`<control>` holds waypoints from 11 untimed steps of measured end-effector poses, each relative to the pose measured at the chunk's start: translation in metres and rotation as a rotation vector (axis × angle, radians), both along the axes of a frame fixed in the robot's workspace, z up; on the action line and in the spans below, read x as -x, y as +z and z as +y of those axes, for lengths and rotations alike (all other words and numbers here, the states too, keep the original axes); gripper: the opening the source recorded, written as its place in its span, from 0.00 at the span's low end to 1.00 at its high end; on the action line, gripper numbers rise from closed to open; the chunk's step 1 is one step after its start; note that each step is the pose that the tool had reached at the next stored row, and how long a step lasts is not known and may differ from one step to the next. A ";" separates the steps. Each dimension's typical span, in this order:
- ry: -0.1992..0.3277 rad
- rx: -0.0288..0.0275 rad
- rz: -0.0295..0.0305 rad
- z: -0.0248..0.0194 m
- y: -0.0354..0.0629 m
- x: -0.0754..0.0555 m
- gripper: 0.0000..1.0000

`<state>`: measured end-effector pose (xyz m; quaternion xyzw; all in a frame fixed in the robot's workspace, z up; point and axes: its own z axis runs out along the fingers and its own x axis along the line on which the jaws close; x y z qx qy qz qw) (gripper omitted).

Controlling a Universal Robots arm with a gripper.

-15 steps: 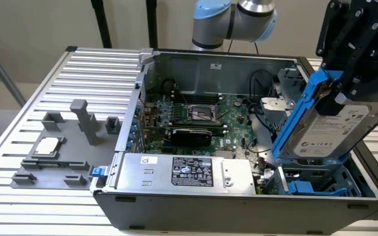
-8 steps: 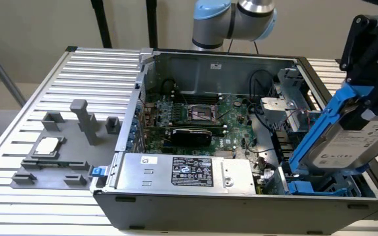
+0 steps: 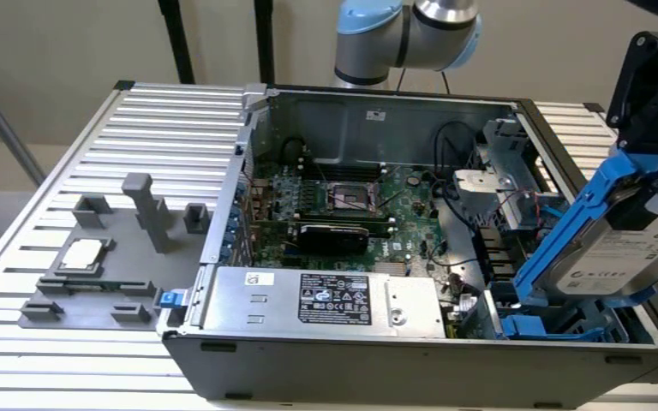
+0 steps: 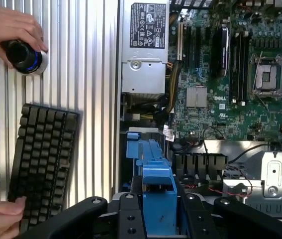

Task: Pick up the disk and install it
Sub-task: 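Insert the disk into the insertion slot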

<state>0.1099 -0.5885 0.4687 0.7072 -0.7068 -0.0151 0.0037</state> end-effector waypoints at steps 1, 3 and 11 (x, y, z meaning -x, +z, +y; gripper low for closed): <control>0.000 0.0000 0.0009 0.0000 0.0000 0.000 0.00; 0.000 0.0000 0.0012 0.0000 0.0000 0.000 0.00; 0.000 -0.0003 0.0013 0.0000 -0.0012 0.000 0.00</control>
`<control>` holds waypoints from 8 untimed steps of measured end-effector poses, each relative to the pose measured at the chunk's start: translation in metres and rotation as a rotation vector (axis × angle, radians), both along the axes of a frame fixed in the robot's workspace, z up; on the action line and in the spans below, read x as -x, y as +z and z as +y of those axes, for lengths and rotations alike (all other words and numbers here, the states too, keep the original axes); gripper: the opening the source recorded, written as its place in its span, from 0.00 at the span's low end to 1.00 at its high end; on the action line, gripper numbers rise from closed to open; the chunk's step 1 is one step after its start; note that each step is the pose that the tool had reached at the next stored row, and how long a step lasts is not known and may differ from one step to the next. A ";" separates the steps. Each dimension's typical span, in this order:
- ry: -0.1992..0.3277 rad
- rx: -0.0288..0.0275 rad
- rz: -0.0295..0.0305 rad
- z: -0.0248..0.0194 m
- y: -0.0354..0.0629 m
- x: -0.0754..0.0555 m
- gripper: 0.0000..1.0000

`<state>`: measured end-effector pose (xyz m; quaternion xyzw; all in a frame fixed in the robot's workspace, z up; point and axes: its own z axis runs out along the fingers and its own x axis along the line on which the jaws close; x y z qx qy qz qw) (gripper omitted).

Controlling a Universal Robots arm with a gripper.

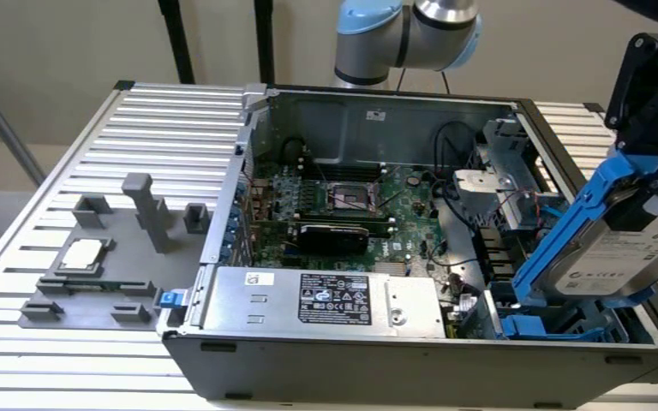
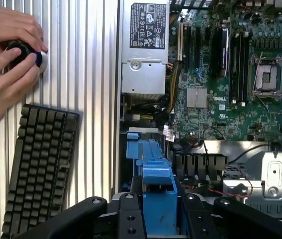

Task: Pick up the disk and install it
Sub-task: 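Insert the disk into the insertion slot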

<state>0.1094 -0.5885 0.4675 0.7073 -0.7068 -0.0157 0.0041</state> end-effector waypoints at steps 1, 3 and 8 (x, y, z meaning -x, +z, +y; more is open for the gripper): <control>0.000 0.0000 0.0000 0.0000 -0.0008 0.001 0.00; 0.000 0.0002 0.0003 0.0001 -0.0026 0.002 0.00; 0.001 0.0001 0.0005 0.0002 -0.0095 0.004 0.00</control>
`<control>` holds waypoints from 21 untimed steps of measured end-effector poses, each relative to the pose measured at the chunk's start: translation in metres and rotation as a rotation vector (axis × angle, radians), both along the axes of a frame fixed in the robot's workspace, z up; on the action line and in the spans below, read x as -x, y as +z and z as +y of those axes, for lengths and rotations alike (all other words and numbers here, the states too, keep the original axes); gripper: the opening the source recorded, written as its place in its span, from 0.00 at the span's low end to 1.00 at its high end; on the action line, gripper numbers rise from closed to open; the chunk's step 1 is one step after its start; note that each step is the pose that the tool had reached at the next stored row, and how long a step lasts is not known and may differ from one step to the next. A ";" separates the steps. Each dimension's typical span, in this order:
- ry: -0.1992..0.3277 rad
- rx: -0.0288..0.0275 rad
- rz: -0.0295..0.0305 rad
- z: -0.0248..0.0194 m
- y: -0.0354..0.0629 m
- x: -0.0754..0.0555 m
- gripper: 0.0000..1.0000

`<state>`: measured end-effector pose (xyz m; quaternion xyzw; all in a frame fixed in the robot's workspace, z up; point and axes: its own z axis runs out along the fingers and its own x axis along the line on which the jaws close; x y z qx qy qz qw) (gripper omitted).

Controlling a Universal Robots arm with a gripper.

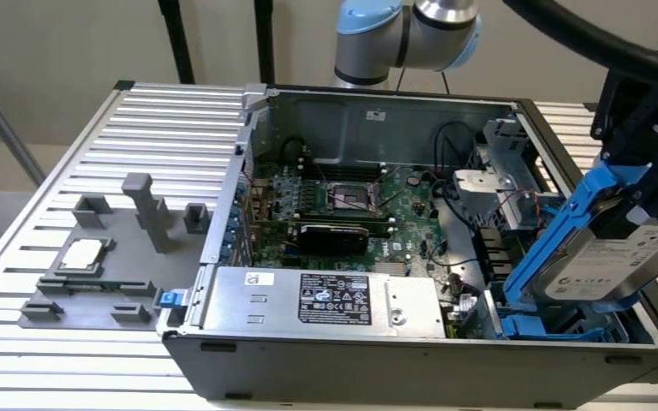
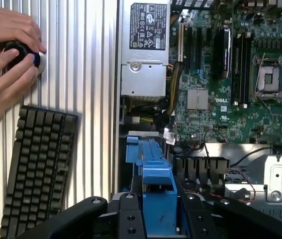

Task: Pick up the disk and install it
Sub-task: 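Insert the disk into the insertion slot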

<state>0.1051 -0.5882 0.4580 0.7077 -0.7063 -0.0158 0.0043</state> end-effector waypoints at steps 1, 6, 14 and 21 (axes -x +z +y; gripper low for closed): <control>0.001 0.0000 0.0000 0.0001 -0.0014 0.000 0.00; 0.004 -0.0012 0.0000 0.0015 -0.0075 0.000 0.00; 0.011 -0.0065 0.0000 0.0046 -0.0129 0.000 0.00; 0.017 -0.0119 0.0000 0.0048 -0.0172 0.000 0.00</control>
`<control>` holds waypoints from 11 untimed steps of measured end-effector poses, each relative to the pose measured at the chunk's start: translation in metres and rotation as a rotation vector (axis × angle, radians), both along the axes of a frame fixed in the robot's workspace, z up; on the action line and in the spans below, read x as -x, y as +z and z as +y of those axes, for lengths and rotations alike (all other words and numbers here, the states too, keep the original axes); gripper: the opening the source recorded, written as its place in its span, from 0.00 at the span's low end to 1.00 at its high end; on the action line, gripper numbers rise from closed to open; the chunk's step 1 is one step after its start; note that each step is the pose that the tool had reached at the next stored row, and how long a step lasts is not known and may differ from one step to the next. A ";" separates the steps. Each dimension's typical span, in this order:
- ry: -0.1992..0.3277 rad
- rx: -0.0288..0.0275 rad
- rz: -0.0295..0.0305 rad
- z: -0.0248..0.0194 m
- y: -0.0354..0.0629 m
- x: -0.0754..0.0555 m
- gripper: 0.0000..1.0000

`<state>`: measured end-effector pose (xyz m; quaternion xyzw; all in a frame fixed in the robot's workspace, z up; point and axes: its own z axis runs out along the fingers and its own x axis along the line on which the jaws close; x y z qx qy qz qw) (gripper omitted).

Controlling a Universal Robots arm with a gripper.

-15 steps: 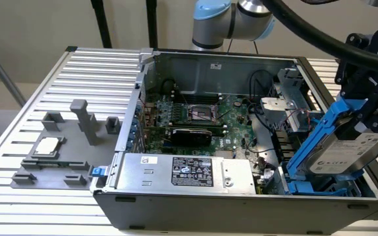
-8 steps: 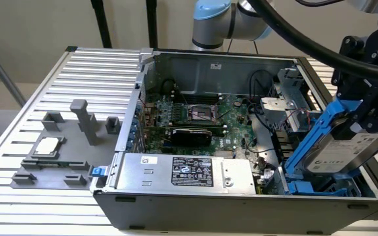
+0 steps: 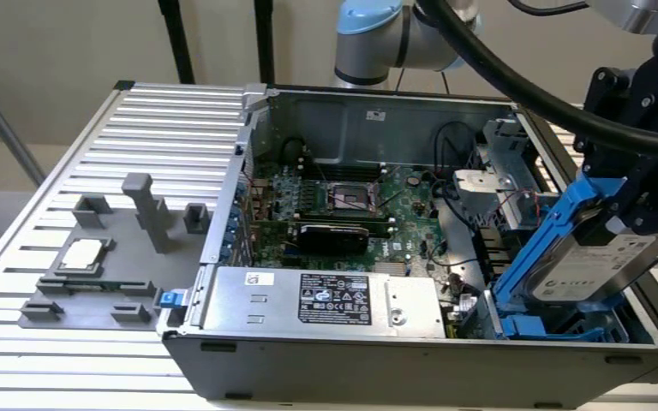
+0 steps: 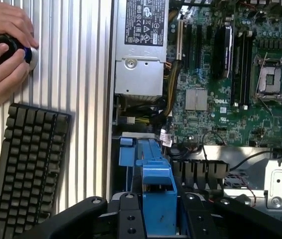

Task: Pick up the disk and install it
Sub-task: 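Insert the disk into the insertion slot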

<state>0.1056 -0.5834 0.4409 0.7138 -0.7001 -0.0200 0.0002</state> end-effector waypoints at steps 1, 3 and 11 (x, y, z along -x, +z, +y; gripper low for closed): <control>0.001 -0.0012 0.0000 0.0000 -0.0009 0.000 0.00; 0.002 -0.0045 0.0000 0.0000 -0.0029 0.000 0.00; 0.003 -0.0242 0.0009 0.0000 -0.0083 -0.001 0.00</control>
